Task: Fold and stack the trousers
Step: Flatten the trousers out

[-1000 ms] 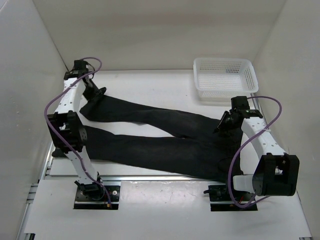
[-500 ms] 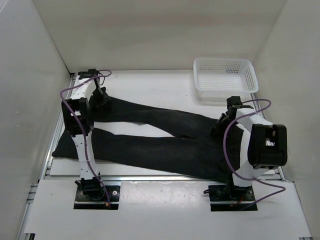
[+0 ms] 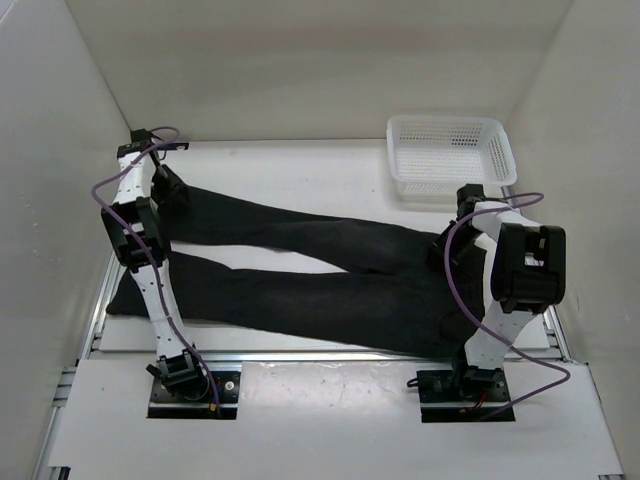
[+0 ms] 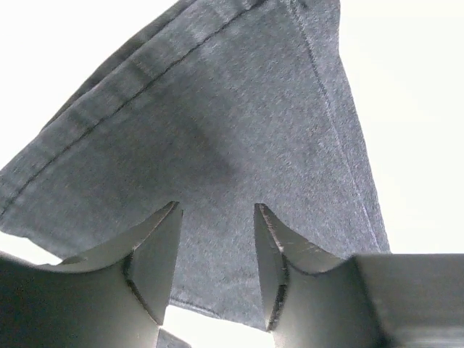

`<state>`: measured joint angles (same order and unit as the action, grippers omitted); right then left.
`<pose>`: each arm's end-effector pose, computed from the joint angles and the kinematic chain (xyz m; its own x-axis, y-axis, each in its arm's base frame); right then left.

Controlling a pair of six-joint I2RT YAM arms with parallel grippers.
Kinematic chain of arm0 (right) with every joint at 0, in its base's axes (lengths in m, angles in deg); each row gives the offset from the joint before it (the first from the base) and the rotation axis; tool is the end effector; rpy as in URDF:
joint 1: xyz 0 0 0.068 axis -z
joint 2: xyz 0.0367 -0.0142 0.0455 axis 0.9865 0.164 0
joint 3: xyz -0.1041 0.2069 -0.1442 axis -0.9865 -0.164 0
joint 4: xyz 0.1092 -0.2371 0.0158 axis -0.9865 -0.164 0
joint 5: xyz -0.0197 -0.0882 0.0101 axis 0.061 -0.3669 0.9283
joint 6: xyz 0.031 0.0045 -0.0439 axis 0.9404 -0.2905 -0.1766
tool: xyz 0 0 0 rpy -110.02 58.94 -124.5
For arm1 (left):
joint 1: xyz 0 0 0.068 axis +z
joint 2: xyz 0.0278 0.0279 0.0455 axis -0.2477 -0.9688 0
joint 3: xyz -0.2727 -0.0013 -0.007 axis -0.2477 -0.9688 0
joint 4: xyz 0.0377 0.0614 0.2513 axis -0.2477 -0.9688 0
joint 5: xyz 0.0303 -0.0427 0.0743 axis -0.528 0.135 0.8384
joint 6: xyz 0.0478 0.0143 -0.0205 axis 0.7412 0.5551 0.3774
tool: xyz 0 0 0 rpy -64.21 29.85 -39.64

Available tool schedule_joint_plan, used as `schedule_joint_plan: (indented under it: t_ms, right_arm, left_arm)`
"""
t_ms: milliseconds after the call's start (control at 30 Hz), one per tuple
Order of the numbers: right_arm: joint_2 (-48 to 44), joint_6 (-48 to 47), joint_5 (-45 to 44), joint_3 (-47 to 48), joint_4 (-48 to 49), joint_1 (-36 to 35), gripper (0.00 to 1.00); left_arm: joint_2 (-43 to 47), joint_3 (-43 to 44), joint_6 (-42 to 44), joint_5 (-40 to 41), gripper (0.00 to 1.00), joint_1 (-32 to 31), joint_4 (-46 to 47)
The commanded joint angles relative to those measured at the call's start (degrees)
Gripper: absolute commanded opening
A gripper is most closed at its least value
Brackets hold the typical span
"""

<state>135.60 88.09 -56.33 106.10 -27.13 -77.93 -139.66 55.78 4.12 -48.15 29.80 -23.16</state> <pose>0.3258 -0.0116 0.1538 -0.7417 0.6635 -0.0977 0.6392 0.7435 0.1968 0.4812 0.1319 0.1899 -0.6945 -0.6827 -0.2270 -0.6651 0.7296 -0.1594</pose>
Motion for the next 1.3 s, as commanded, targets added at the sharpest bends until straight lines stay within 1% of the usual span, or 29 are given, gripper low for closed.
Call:
schedule_joint_plan:
  t_ms: [0,33,67,133,200,233,267,300,333,367,400,433,467,533,567,633,700,767,867,900,967,1000,1067,1100,1133,1267]
  right_arm:
    - [3.05,0.48,-5.32,5.10,0.64,0.62,0.38]
    - [4.28,-0.13,-5.32,6.50,-0.32,0.62,0.38]
    - [4.81,-0.13,-6.89,9.74,-1.72,0.62,0.38]
    - [5.34,-1.44,-8.31,12.74,-3.22,0.62,0.38]
    - [3.07,-2.32,-9.18,14.25,-3.84,-0.60,0.38]
    - [-0.25,-3.03,-10.93,14.25,-3.84,-1.22,0.38]
    - [-2.02,-3.03,-11.47,13.47,-3.84,-2.01,0.38]
    - [-3.61,-3.56,-11.47,12.94,-3.84,-3.67,0.39]
    - [-6.23,-3.56,-11.47,11.54,-3.84,-4.65,0.39]
    - [-7.13,-3.56,-10.69,10.74,-3.06,-5.79,0.37]
    - [-7.66,-3.56,-9.73,10.04,-1.92,-8.23,0.37]
    - [-7.66,-3.04,-8.32,10.03,-1.21,-9.74,0.37]
    - [-7.14,-3.03,-6.92,9.34,-0.51,-13.15,0.37]
    - [-3.99,-2.15,-5.68,10.99,0.02,-16.85,0.37]
    - [-2.67,-2.15,-5.67,12.13,0.03,-19.92,0.37]
    - [0.85,-1.46,-4.97,14.86,0.55,-22.13,0.37]
    - [3.48,-0.93,-2.00,15.48,1.69,-23.63,0.37]
    - [4.99,-0.32,-0.41,14.70,2.83,-23.64,0.37]
    - [8.14,0.39,-0.40,12.51,2.84,-23.64,0.37]
    - [8.68,0.39,-0.40,12.49,2.84,-23.64,0.37]
    - [8.68,0.39,-1.89,10.31,0.13,-24.16,0.37]
    - [7.81,0.39,-3.46,9.17,0.11,-24.17,0.37]
    - [4.84,0.39,-5.05,6.62,-1.02,-24.17,0.37]
    - [3.69,-0.22,-6.02,4.43,-1.03,-24.17,0.37]
    - [1.32,-0.22,-6.98,3.45,-1.64,-24.17,0.37]
    - [-3.00,-0.75,-11.99,1.07,-4.36,-24.17,0.37]
  left_arm:
    - [-0.89,3.55,1.44,-1.09,0.57,-1.05,-0.97]
    - [-1.59,5.82,1.44,-1.88,0.61,-1.05,-0.97]
    - [-3.08,7.14,1.44,-1.89,0.62,-1.05,-1.58]
    - [-4.41,11.52,1.44,-2.50,0.62,-1.05,-3.60]
    - [-2.76,11.73,2.31,-4.08,0.49,-1.05,-5.19]
    - [-0.74,10.25,3.11,-4.09,0.45,-2.09,-3.80]
    - [1.72,5.01,3.11,-4.09,0.45,-2.71,-2.31]
    - [6.79,2.00,3.11,-3.48,0.45,-2.72,-0.64]
    - [8.93,-0.81,3.11,-3.47,0.45,-3.59,1.90]
    - [10.60,-5.19,3.11,-3.47,0.48,-4.38,2.54]
    - [12.44,-6.71,2.24,-3.47,0.52,-4.39,2.54]
    - [12.46,-7.95,2.23,-4.08,0.52,-5.26,3.06]
    - [12.46,-9.35,1.71,-4.09,0.52,-6.40,3.07]
    - [11.25,-9.97,1.71,-4.61,0.53,-7.64,3.68]
    - [10.19,-9.98,2.58,-7.22,0.53,-8.77,3.68]
    - [5.81,-8.32,3.46,-9.79,0.53,-9.31,2.55]
    - [3.86,-8.31,4.17,-9.80,0.53,-10.10,1.93]
    - [2.71,-8.92,4.17,-9.10,0.53,-10.10,1.93]
    - [3.32,-10.41,2.33,-2.34,0.53,-9.49,1.92]
    - [3.32,-11.73,1.80,-1.72,0.53,-7.83,2.54]
    - [3.85,-11.74,1.80,-2.94,0.52,-5.98,2.54]
    - [3.15,-10.78,1.80,-3.47,0.52,-4.49,2.54]
    - [2.10,-9.37,2.41,-3.47,0.52,-3.86,1.76]
    - [1.31,-8.84,2.93,-2.08,0.52,-3.08,0.71]
    - [1.30,-8.84,2.94,-1.28,0.52,-3.07,0.70]
    - [3.49,-10.86,2.32,0.13,0.52,-2.54,1.83]
